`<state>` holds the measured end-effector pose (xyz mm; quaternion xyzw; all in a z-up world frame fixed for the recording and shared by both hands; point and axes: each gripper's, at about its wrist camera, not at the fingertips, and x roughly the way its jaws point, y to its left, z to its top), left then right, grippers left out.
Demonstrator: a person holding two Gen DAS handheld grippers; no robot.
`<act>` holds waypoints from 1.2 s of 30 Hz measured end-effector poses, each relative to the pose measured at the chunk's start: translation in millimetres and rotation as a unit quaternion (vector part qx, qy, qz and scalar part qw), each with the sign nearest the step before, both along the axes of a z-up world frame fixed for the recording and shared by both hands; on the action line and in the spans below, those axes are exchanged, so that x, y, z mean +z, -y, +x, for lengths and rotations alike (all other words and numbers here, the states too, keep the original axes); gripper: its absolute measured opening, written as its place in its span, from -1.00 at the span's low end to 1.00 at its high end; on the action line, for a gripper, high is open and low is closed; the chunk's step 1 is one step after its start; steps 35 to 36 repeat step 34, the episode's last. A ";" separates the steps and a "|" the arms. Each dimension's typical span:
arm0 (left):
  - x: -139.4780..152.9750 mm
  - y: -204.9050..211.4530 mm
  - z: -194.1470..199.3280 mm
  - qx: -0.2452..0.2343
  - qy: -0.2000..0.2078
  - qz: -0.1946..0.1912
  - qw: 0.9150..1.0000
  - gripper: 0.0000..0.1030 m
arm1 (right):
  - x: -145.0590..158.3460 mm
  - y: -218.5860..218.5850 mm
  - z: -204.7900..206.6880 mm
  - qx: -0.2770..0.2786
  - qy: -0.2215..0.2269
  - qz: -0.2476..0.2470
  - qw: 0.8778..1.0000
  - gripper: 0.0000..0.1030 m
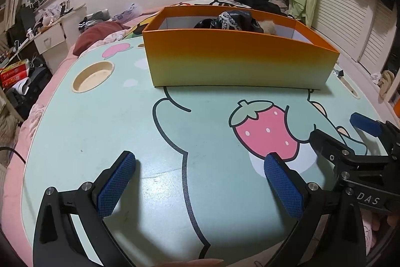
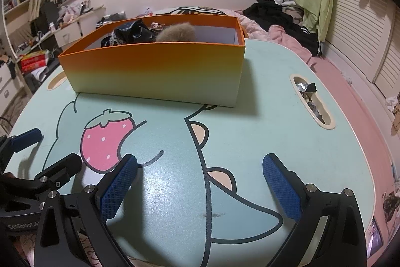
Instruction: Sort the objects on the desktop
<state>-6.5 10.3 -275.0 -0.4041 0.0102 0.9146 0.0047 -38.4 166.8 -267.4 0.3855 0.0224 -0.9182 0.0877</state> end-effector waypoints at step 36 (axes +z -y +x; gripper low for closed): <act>9.1 1.2 -21.0 0.000 0.002 0.000 1.000 0.99 | 0.1 0.6 -0.2 0.000 0.000 0.000 1.000 0.95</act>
